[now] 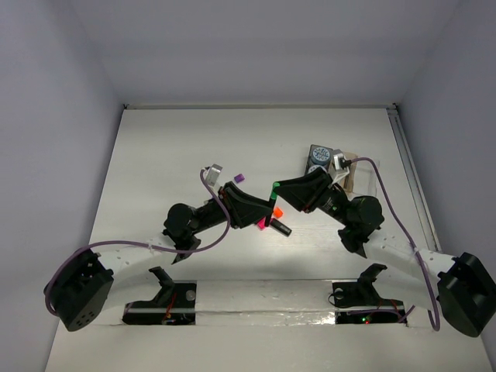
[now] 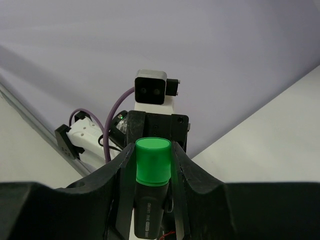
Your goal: Sort the stationery into containers
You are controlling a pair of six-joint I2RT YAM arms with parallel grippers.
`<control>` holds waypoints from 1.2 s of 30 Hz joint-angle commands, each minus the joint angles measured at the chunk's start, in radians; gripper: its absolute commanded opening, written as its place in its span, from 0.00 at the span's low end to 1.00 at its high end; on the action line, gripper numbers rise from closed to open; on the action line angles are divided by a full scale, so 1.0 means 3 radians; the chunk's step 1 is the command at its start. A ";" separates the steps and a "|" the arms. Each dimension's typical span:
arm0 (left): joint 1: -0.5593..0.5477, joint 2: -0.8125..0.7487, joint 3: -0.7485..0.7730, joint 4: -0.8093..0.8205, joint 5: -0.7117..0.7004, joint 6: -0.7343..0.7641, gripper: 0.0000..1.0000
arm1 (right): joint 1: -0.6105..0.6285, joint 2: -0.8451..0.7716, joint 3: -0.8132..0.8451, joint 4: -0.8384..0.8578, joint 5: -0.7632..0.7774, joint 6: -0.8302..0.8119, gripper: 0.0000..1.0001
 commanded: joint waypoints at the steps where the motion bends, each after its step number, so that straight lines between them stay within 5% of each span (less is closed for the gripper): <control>1: 0.0108 -0.0031 0.0124 0.1046 -0.0143 -0.0044 0.00 | 0.0077 -0.0052 0.0090 -0.0064 -0.0229 -0.0146 0.22; 15: 0.0297 -0.0062 0.0257 0.1067 -0.0107 -0.0055 0.00 | 0.0291 0.0010 0.0105 -0.0269 -0.0188 -0.0392 0.18; 31: 0.0297 0.0188 0.0206 0.1429 -0.0035 -0.0259 0.00 | 0.0322 0.0102 0.0228 0.0145 -0.0367 0.0115 0.18; 36: 0.0358 0.0045 0.0206 0.1297 -0.0051 -0.0183 0.00 | 0.0322 -0.0148 0.0207 -0.0354 -0.0393 -0.0171 0.19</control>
